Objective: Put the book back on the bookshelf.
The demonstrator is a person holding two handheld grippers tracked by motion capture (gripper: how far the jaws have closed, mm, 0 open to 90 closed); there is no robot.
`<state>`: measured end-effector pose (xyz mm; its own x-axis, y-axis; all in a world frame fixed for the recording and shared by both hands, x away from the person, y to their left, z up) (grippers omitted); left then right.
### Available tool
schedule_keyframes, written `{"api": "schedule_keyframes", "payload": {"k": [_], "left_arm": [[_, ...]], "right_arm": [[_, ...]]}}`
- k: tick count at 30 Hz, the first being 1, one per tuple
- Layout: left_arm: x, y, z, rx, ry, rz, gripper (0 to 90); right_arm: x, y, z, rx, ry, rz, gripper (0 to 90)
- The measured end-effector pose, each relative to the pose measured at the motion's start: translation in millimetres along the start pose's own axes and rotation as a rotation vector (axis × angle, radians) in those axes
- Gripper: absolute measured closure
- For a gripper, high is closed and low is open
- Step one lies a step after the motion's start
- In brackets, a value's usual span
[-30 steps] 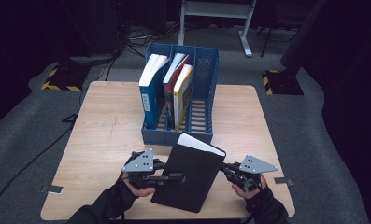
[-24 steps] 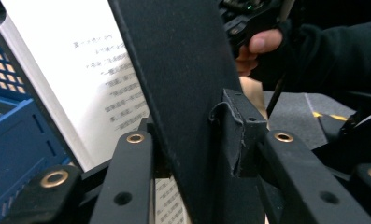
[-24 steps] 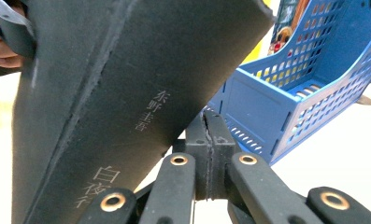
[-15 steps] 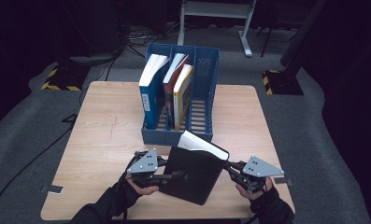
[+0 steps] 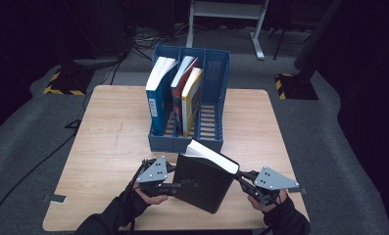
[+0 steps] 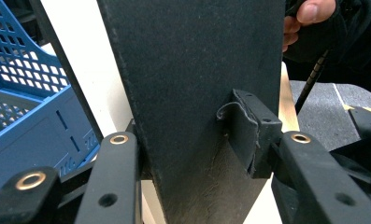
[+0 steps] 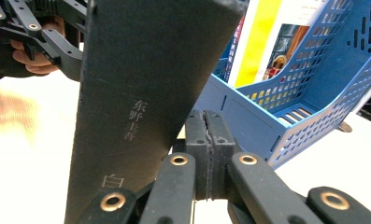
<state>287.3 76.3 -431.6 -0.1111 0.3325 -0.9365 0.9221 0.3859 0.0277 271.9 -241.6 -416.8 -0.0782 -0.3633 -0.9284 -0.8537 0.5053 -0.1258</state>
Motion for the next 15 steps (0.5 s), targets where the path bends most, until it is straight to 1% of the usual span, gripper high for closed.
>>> {"api": "schedule_keyframes", "payload": {"k": [7, 8, 10, 13, 15], "left_arm": [[2.5, 0.8, -2.2, 0.003, 0.005, 0.007, 55.9], [2.9, 0.2, -3.0, 0.007, 0.011, 0.006, 55.5], [2.7, 0.4, -5.2, 0.013, 0.029, 0.024, 55.3], [4.0, -0.9, -7.8, 0.018, 0.040, 0.026, 54.9], [4.4, -1.8, -9.1, 0.019, 0.052, 0.029, 54.5]], "right_arm": [[-2.1, 5.9, -2.4, -0.009, 0.004, -0.024, 90.0], [-2.6, 6.8, -2.6, -0.014, 0.004, -0.026, 90.0], [-4.1, 8.9, -3.4, -0.026, 0.009, -0.040, 89.9], [-6.3, 12.8, -4.1, -0.045, 0.016, -0.043, 89.8], [-7.4, 14.4, -4.6, -0.053, 0.017, -0.054, 89.7]]}}
Point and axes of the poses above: each handheld gripper's, and its own axes: z roughly forward along the jaws, x roughly out of its underside, y roughly to its left, the point moved 1 cm from there along z, roughly forward along the jaws, and after that the axes turned 5 degrees about -x, right-handed, at the moved point
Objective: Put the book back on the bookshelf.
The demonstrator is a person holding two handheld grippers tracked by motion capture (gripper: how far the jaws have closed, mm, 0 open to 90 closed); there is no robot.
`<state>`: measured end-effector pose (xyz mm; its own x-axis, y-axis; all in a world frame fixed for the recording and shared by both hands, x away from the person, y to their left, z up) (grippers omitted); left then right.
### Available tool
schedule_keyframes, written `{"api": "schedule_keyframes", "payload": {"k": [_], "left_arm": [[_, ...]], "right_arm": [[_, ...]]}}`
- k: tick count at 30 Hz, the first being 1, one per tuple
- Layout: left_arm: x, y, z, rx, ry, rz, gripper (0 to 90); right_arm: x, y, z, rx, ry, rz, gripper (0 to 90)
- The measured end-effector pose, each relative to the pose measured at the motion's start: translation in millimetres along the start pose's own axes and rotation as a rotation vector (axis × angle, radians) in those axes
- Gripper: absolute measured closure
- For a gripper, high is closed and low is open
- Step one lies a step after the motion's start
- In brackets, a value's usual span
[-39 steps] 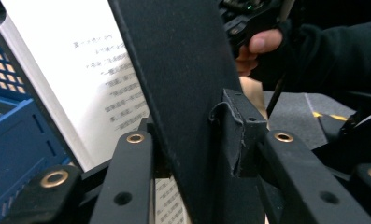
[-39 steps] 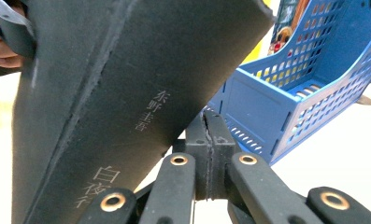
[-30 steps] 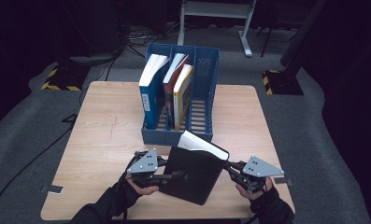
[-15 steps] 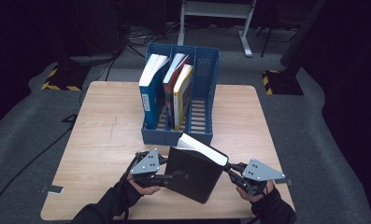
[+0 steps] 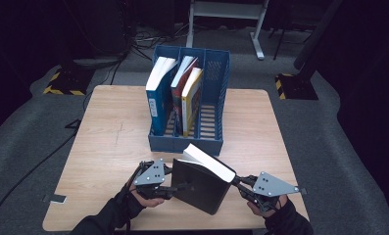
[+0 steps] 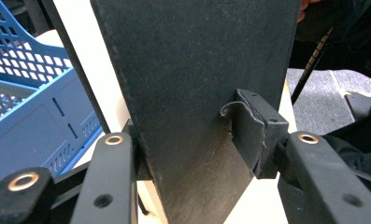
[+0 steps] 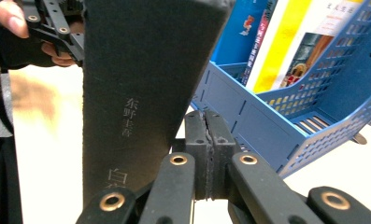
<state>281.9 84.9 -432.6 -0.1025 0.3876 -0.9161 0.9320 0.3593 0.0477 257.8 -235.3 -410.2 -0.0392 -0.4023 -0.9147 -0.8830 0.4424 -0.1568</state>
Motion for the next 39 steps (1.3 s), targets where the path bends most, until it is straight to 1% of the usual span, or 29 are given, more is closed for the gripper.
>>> {"api": "schedule_keyframes", "payload": {"k": [3, 5, 7, 8, 9, 12, 14, 15, 17, 21, 23, 25, 27, 28, 29, 31, 32, 33, 34, 37, 39], "left_arm": [[0.7, -0.7, -1.6, -0.004, 0.017, 0.015, 53.8], [2.0, -1.3, -2.4, 0.000, 0.022, 0.014, 53.6], [2.3, -1.5, -2.8, -0.002, 0.025, 0.017, 53.4], [2.9, -2.3, -3.3, -0.001, 0.029, 0.019, 53.4], [3.2, -3.1, -4.2, -0.001, 0.031, 0.028, 53.4], [3.1, -3.4, -4.5, -0.001, 0.034, 0.029, 53.4], [3.3, -3.5, -4.6, -0.001, 0.034, 0.029, 53.4], [3.4, -3.5, -4.7, -0.001, 0.033, 0.029, 53.4], [3.7, -3.5, -4.6, 0.001, 0.030, 0.028, 53.4], [3.9, -3.6, -4.7, 0.004, 0.030, 0.026, 53.3], [4.5, -4.1, -4.8, 0.002, 0.027, 0.020, 53.3], [4.7, -4.4, -5.1, -0.005, 0.031, 0.025, 53.2], [5.4, -4.8, -4.8, -0.013, 0.034, 0.024, 52.4], [6.0, -5.0, -4.1, -0.019, 0.046, 0.027, 51.6], [7.1, -5.6, -2.8, -0.024, 0.064, 0.032, 50.9], [9.6, -6.9, -0.2, -0.030, 0.091, 0.041, 46.8], [9.6, -6.9, -0.2, -0.030, 0.091, 0.041, 44.7], [11.4, -7.4, 1.1, -0.038, 0.102, 0.042, 44.7], [12.8, -7.2, 1.8, -0.042, 0.113, 0.043, 42.3], [18.4, -6.8, 3.9, -0.048, 0.136, 0.026, 38.2], [23.6, -6.3, 6.0, -0.043, 0.163, 0.015, 36.1]], "right_arm": [[-0.3, 1.4, -1.6, -0.021, 0.004, 0.004, 88.4], [0.3, 2.0, -2.5, -0.028, 0.008, 0.003, 86.5], [1.6, 3.3, -3.5, -0.046, 0.019, 0.003, 84.1], [1.6, 3.3, -3.5, -0.046, 0.019, 0.003, 84.1], [3.9, 4.6, -3.0, -0.054, 0.048, 0.001, 80.2], [6.5, 4.9, -2.6, -0.062, 0.064, -0.001, 77.9], [9.3, 4.6, -2.7, -0.077, 0.073, 0.009, 77.2], [11.3, 4.4, -3.3, -0.081, 0.088, 0.010, 75.8], [12.4, 4.4, -4.1, -0.086, 0.092, 0.015, 75.5], [17.2, 3.8, -7.3, -0.104, 0.100, 0.030, 69.2], [19.4, 4.3, -9.1, -0.112, 0.107, 0.040, 63.8], [21.1, 6.3, -10.8, -0.152, 0.119, 0.037, 55.4], [21.3, 11.2, -10.7, -0.174, 0.133, 0.038, 49.4], [21.1, 13.3, -9.7, -0.184, 0.135, 0.040, 46.8], [20.0, 16.5, -7.9, -0.175, 0.131, 0.034, 44.3], [16.8, 20.0, -4.2, -0.180, 0.118, 0.041, 41.0], [16.8, 20.0, -4.2, -0.180, 0.118, 0.041, 41.0], [14.8, 22.0, -2.3, -0.176, 0.109, 0.045, 40.2], [12.2, 23.8, 0.4, -0.174, 0.102, 0.044, 38.8], [5.7, 28.1, 6.7, -0.174, 0.081, 0.048, 37.2], [1.3, 29.5, 11.4, -0.168, 0.067, 0.051, 35.9]]}}
Point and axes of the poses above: each handheld gripper's, and its own axes: z roughly forward along the jaws, x roughly out of its underside, y roughly to its left, the point moved 1 cm from there along z, roughly forward along the jaws, and after that the axes turned 5 degrees about -x, right-handed, at the moved point
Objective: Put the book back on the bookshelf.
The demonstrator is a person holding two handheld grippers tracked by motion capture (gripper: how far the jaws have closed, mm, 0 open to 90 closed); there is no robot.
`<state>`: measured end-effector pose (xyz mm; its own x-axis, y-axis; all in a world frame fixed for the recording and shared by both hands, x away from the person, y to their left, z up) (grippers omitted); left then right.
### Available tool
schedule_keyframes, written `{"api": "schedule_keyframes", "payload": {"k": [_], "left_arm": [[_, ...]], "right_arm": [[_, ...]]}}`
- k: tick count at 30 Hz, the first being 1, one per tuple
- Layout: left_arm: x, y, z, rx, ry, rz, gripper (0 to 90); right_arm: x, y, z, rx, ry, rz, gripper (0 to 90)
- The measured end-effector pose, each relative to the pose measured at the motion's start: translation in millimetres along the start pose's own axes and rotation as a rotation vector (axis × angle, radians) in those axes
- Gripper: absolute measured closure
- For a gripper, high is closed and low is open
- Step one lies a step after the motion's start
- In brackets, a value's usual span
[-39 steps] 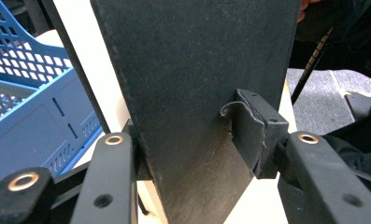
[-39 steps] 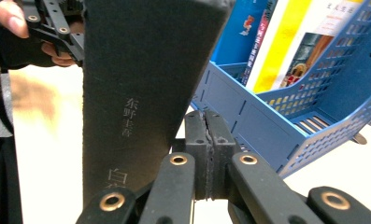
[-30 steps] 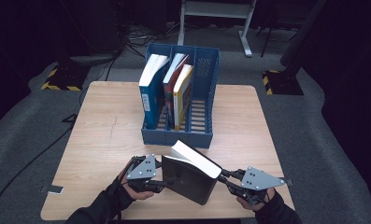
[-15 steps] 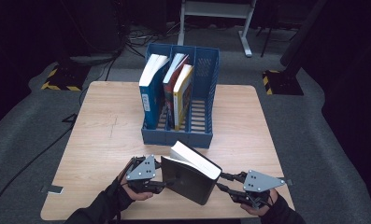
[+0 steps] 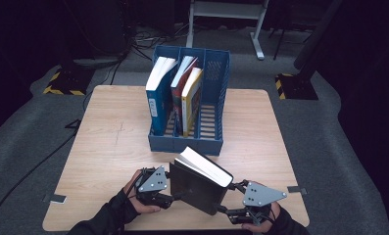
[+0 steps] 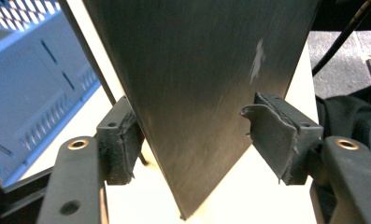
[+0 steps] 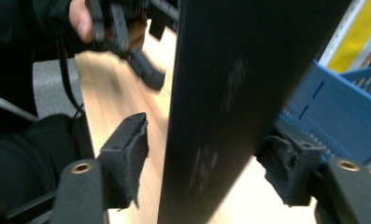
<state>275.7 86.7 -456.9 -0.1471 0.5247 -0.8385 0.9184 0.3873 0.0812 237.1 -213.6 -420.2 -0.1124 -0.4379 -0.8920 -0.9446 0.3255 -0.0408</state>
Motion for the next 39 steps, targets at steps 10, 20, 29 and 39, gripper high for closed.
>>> {"api": "schedule_keyframes", "payload": {"k": [10, 20, 29, 39], "left_arm": [[16.8, -2.6, 21.8, -0.077, 0.111, -0.025, 23.6], [9.7, -6.5, 39.9, -0.098, 0.085, -0.052, 18.4], [1.2, -3.5, 57.9, -0.139, 0.062, -0.067, 17.4], [-0.3, -1.6, 67.1, -0.154, 0.069, -0.036, 15.4]], "right_arm": [[-26.7, -2.2, 14.2, 0.060, -0.066, 0.030, 40.5], [-37.1, -4.7, 13.1, 0.063, -0.055, 0.023, 47.8], [-38.8, -20.8, 5.4, 0.070, -0.016, 0.012, 49.2], [-40.6, -32.0, 8.4, 0.063, -0.009, 0.076, 48.1]]}}
Point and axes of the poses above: each handheld gripper's, and its own axes: z roughly forward along the jaws, x roughly out of its underside, y roughly to its left, the point moved 1 cm from there along z, roughly forward along the jaws, and after that the axes turned 5 degrees about -x, right-handed, at the moved point
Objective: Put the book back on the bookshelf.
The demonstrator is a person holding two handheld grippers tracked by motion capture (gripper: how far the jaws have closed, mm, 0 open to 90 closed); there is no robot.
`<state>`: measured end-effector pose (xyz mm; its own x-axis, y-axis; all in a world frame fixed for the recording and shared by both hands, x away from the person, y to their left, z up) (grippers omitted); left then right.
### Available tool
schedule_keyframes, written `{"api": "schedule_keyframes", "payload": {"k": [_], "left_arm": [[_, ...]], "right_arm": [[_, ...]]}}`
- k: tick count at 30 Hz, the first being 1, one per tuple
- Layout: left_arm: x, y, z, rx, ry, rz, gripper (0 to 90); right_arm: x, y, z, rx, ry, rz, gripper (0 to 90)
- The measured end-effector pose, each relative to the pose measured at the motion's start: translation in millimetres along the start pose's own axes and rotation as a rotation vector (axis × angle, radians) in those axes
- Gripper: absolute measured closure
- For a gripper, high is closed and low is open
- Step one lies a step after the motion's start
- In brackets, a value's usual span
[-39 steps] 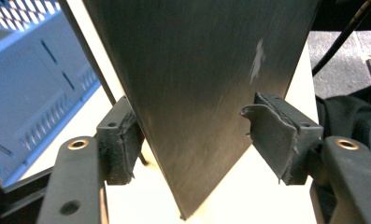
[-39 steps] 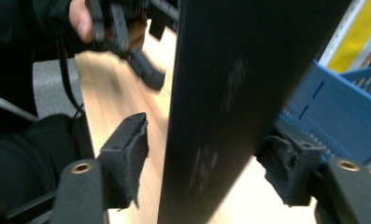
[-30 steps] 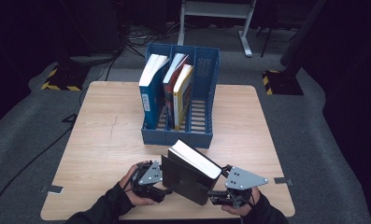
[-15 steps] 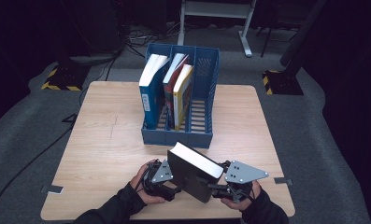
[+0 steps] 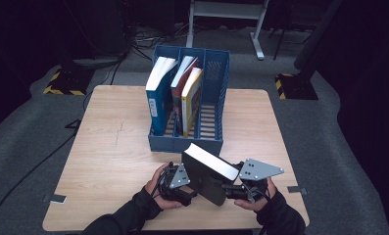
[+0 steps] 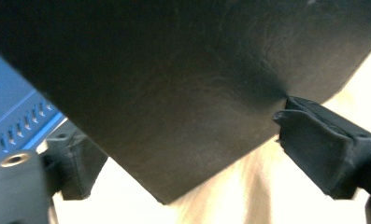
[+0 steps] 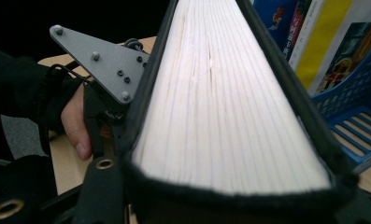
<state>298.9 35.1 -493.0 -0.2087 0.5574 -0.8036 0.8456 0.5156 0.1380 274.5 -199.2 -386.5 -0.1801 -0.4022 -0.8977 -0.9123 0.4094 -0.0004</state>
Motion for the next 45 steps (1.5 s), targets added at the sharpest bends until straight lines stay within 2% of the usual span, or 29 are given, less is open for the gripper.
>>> {"api": "schedule_keyframes", "payload": {"k": [2, 4, 7, 11, 14, 19, 21, 26, 29, 34, 45], "left_arm": [[2.0, 1.4, -3.1, -0.003, 0.006, -0.002, 18.9], [5.1, 5.0, -8.6, 0.021, 0.011, -0.028, 22.1], [13.5, 9.3, -20.5, 0.012, 0.039, -0.015, 21.4], [28.9, 15.6, -35.8, -0.011, 0.078, -0.013, 20.8], [41.7, 21.6, -46.2, -0.031, 0.107, -0.028, 20.7], [62.5, 34.3, -64.3, -0.076, 0.157, -0.076, 22.3], [68.5, 37.2, -69.3, -0.090, 0.168, -0.080, 22.3], [77.6, 37.5, -72.3, -0.075, 0.197, -0.091, 22.3], [81.7, 39.6, -71.2, -0.050, 0.188, -0.132, 21.6], [83.8, 42.6, -69.6, -0.036, 0.184, -0.170, 19.4], [84.0, 43.5, -69.7, -0.028, 0.186, -0.167, 18.7]], "right_arm": [[-1.6, 1.8, 2.1, -0.001, 0.010, -0.004, 47.9], [-3.5, 3.9, 3.7, 0.008, 0.025, -0.003, 47.7], [-5.3, 4.7, 5.2, 0.019, 0.038, 0.006, 47.7], [-5.5, 4.2, 6.0, 0.036, 0.049, 0.026, 46.9], [-5.2, 5.0, 7.5, 0.041, 0.049, 0.031, 45.9], [-4.7, 4.5, 7.7, 0.043, 0.040, 0.031, 46.2], [-4.5, 4.6, 7.5, 0.041, 0.038, 0.026, 47.6], [-3.2, 3.9, 5.4, 0.043, 0.027, 0.031, 50.3], [-3.1, 3.0, 4.6, 0.038, 0.026, 0.033, 50.8], [-2.0, -0.5, 1.4, 0.030, 0.023, 0.041, 51.4], [-4.8, 0.2, -8.4, 0.060, 0.037, 0.022, 53.0]]}}
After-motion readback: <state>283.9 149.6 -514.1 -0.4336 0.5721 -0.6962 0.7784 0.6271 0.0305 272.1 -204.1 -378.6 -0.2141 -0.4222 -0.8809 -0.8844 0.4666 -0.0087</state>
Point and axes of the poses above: each handheld gripper's, and its own axes: z roughly forward along the jaws, x roughly out of its underside, y roughly to its left, the point moved 1 cm from there along z, roughly forward along the jaws, and after that the axes turned 5 degrees about -x, right-handed, at the moved point
